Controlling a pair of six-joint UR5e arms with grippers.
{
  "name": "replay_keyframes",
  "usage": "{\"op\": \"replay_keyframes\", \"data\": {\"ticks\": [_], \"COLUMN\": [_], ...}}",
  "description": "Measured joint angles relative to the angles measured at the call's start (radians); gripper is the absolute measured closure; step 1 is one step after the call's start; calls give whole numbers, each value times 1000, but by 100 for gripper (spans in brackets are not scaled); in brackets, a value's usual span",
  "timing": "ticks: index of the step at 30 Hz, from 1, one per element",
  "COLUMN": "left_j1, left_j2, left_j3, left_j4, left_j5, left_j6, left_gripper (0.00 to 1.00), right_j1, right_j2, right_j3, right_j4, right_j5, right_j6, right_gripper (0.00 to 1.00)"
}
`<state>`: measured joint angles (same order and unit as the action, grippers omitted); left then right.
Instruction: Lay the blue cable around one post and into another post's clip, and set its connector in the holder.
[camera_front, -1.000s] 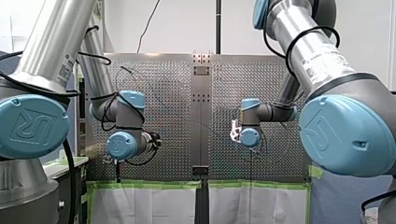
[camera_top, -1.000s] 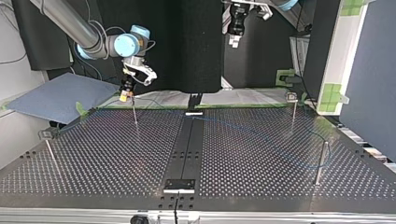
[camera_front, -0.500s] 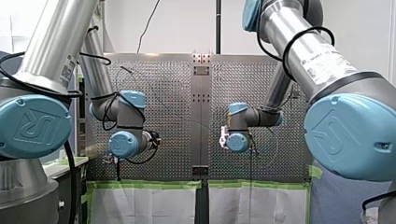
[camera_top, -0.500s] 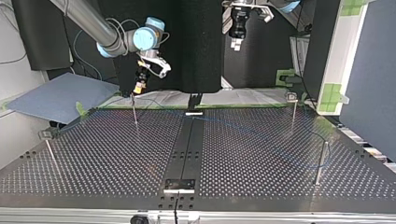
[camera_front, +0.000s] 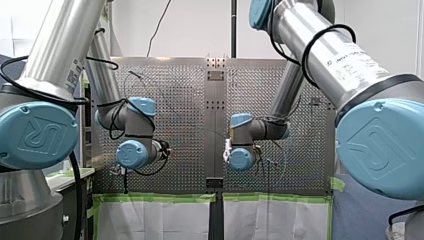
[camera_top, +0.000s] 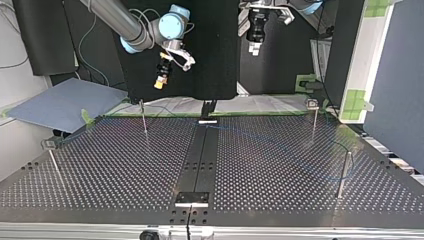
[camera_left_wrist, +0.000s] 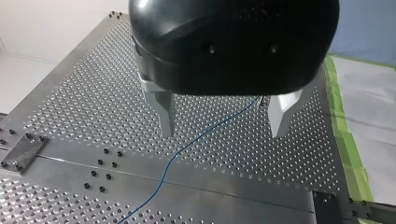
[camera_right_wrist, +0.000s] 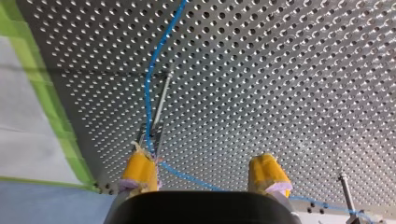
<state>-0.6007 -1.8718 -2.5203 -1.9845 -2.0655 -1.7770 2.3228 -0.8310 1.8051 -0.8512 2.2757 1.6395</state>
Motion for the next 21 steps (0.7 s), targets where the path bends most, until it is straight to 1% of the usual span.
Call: {"op": "replay_keyframes", "data": {"ticks": [5, 11, 14, 16, 18, 20, 21], "left_j1": [5, 9, 12, 14, 16, 19, 19], "left_j2": [0, 0, 0, 0, 0, 0, 0], "left_j3": [0, 0, 0, 0, 0, 1, 1], "left_j4": [-8, -13, -17, -19, -19, -18, -17], "left_j5": [-1, -1, -2, -2, -2, -2, -2], "left_j6": [7, 9, 11, 15, 18, 19, 20], "left_gripper": [0, 0, 0, 0, 0, 0, 0], "right_j1": [42, 88, 117, 132, 150, 166, 176], "right_j2": [0, 1, 1, 2, 3, 6, 8], "right_j3": [36, 66, 92, 107, 125, 141, 151], "right_j4": [-4, 15, 0, -12, -29, -45, -55], "right_j5": [41, 88, 117, 132, 141, 137, 131], "right_j6": [32, 77, 105, 117, 117, 108, 101], "right_gripper": [0, 0, 0, 0, 0, 0, 0]}}
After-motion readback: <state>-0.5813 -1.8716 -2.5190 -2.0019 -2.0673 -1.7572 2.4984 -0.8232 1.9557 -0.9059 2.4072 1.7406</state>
